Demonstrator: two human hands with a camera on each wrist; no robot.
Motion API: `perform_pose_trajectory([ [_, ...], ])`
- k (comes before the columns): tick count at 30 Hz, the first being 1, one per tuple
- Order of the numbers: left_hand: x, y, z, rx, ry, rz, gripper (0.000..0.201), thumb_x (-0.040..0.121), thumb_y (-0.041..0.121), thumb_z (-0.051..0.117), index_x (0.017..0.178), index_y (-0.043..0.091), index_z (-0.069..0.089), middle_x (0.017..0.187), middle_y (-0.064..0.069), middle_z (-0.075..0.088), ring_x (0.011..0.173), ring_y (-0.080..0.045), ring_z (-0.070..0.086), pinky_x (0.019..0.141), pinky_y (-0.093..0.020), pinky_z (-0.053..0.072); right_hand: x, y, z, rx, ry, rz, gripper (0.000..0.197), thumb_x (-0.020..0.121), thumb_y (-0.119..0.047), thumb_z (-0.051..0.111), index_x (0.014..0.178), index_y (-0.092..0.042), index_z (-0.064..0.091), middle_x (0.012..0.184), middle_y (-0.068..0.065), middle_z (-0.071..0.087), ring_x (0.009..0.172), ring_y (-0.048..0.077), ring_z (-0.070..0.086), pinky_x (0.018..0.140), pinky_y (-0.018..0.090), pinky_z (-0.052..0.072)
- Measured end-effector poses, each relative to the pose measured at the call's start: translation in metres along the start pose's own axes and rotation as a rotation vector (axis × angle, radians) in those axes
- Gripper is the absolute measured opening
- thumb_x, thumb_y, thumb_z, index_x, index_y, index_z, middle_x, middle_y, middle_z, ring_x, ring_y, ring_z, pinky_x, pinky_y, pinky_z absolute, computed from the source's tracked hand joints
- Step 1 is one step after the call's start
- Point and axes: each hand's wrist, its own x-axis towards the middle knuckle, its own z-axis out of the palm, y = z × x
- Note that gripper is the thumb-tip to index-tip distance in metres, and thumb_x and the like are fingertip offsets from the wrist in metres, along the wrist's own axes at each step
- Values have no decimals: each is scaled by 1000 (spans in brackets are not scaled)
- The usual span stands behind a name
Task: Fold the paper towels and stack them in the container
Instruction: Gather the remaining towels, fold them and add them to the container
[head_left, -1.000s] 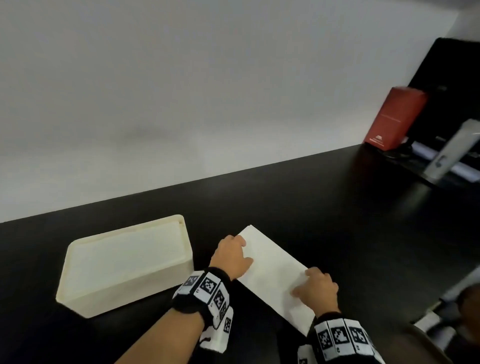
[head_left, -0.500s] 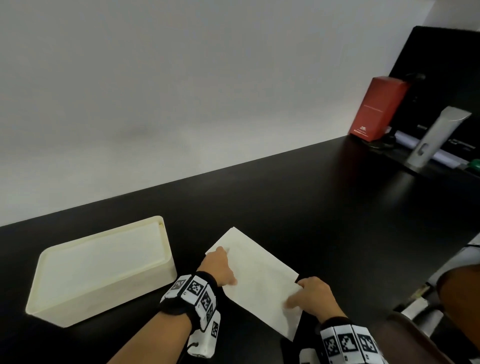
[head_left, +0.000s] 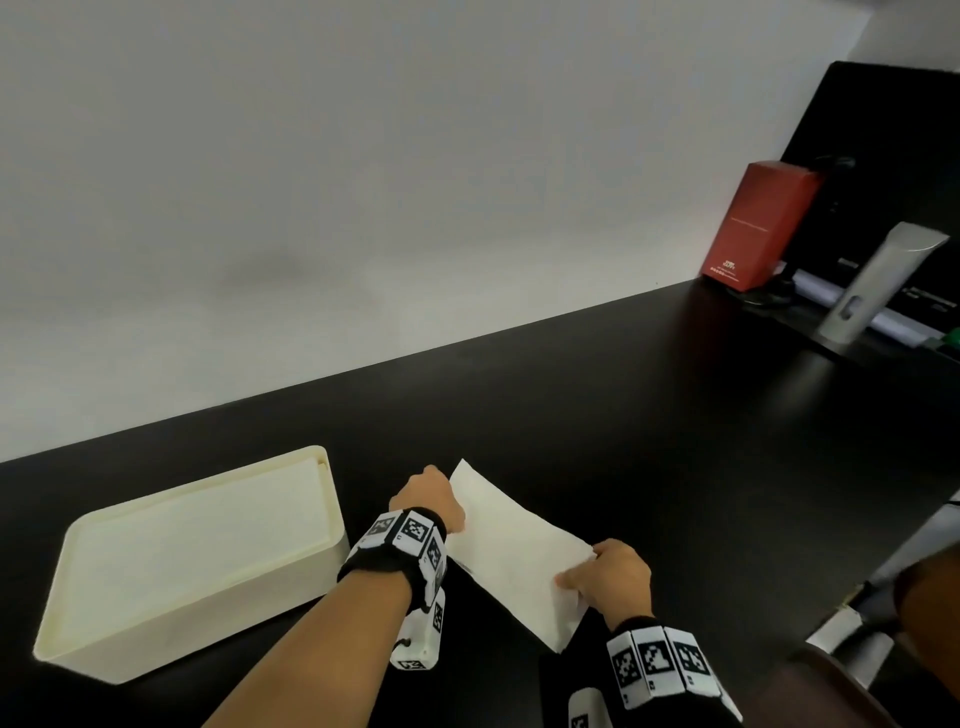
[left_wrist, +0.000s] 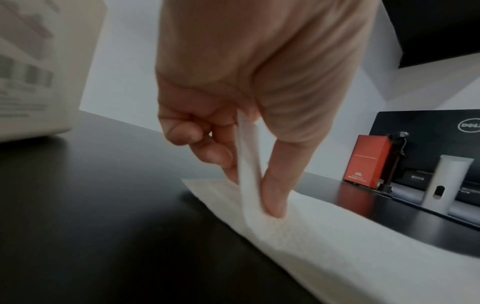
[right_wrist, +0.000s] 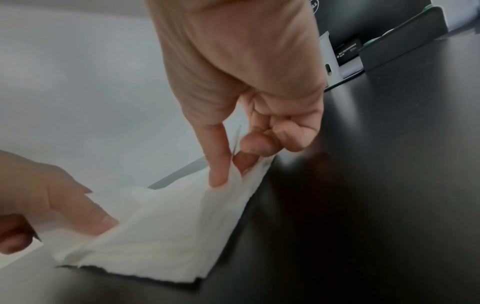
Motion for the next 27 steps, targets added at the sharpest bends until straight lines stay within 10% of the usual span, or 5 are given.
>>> perform_pose_trajectory([
  [4,4,1,6,149,42,-12,57,82,25,63,133,11,40,136,-10,44,128,-27,38,102,-36,39,0,0,1,25,8,29,69,70,-11,80,128,-9,43,122,13,54,109,30,57,87,40,50],
  [12,-5,-12,13,62,-62,-41,48,82,28,66,124,13,51,132,-8,51,126,-26,43,105,-37,39,-10,1,3,-204,-83,-42,26,73,-18,74,93,-12,58,86,2,57,76,15,56,66,24,47],
  [17,-43,-45,23,-344,-74,34,55,79,16,70,131,14,51,131,-5,54,122,-21,50,104,-33,43,-20,14,-14,56,-55,-305,12,76,-7,65,74,-18,60,84,2,59,76,15,55,58,22,41],
  [23,-110,-108,25,-779,31,134,36,72,4,77,92,28,59,101,7,63,106,-14,58,100,-31,47,-54,5,-15,353,-230,-504,18,74,5,69,69,-10,61,79,7,64,75,20,60,70,33,50],
  [27,-139,-151,26,-854,145,134,32,69,2,79,85,25,62,92,7,66,96,-13,62,86,-24,50,-75,-4,5,401,-390,-608,21,72,11,69,68,-7,61,77,5,66,69,15,61,60,21,49],
])
